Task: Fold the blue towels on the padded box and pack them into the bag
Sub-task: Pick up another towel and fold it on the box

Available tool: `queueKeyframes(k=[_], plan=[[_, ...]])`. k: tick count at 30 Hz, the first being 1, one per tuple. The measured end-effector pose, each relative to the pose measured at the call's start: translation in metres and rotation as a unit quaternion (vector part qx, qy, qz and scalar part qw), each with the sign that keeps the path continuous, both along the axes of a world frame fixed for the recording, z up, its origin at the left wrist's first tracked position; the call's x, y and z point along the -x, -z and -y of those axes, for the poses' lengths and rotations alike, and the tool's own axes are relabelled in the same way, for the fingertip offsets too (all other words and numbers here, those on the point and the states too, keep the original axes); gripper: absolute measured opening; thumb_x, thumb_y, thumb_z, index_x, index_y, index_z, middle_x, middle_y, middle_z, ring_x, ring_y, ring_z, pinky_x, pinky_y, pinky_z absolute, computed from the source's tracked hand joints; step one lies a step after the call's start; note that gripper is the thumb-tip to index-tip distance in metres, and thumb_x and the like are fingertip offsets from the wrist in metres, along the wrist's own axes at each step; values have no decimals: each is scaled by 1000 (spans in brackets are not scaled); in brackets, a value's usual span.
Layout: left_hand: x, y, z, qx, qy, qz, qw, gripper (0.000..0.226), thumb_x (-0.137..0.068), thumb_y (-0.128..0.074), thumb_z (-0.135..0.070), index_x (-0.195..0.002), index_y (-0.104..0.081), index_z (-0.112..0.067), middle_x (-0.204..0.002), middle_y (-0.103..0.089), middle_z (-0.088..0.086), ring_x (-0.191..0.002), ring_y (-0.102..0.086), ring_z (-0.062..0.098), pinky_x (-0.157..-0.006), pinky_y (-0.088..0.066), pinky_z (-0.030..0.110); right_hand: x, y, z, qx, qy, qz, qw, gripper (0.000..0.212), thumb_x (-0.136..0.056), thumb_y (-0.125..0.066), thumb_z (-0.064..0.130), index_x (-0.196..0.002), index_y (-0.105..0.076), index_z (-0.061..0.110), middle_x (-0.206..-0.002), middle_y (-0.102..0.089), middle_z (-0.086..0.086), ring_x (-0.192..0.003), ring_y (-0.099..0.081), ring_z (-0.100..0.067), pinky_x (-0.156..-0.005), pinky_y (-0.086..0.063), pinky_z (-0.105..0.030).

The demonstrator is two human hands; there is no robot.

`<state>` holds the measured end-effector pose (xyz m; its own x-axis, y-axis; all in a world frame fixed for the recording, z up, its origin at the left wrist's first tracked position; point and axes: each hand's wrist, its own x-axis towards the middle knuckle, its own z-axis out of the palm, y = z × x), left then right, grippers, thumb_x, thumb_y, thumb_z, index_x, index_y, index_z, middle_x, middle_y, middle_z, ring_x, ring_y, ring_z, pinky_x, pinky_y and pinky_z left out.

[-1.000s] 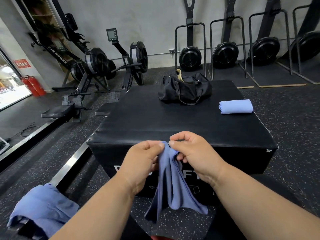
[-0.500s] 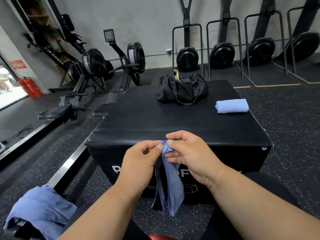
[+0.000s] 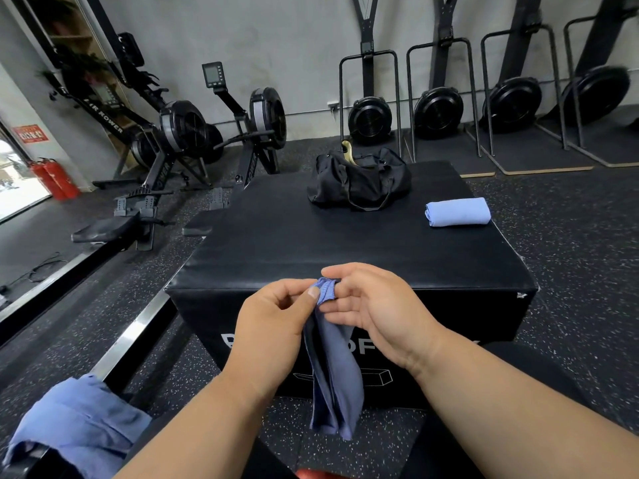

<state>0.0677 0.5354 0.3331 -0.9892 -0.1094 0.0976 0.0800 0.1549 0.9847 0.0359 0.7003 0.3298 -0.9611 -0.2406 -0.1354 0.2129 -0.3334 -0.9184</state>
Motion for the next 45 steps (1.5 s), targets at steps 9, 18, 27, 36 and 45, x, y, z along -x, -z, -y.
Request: queueKeyframes(k=[9, 18, 27, 36, 45], plan=[[1, -4, 5, -60, 16, 26, 998, 8, -96, -75, -15, -102, -82, -15, -97, -81, 10, -91, -78, 23, -87, -57, 40, -1, -1, -2, -84, -19, -67, 994, 18, -94, -73, 1, -110, -75, 8, -97, -80, -16, -85, -76, -17, -79, -61, -26], [3, -6, 10, -87, -1, 47, 995, 24, -90, -80, -4, -111, -72, -10, -96, -80, 13, -86, -76, 23, -82, -56, 33, 2, 2, -4, -152, -10, -110, 982, 8, -93, -77, 9, -99, -80, 13, -90, -79, -15, -77, -71, -16, -79, -60, -28], [5, -5, 16, -146, 32, 52, 987, 34, -83, -81, -2, -111, -63, -7, -85, -78, 12, -73, -73, 16, -75, -52, 25, 4, 4, -3, -164, -16, -127, 978, 6, -92, -80, 13, -98, -79, 15, -86, -79, -9, -75, -70, -12, -76, -58, -23], [-2, -11, 19, -116, 64, 47, 990, 49, -73, -87, -6, -116, -63, -6, -101, -79, 18, -90, -77, 24, -81, -57, 27, 3, 3, -1, -208, -13, -161, 965, 10, -89, -83, 17, -97, -78, 20, -71, -62, 2, -64, -54, -8, -65, -48, -22], [9, -20, 40, -99, 45, 24, 994, 31, -75, -78, 5, -97, -65, -13, -70, -66, -4, -62, -59, 5, -61, -47, 17, 15, 19, -17, -362, -75, -220, 903, 10, -87, -80, 20, -89, -75, 29, -94, -52, 6, -68, -46, -3, -70, -46, -18]])
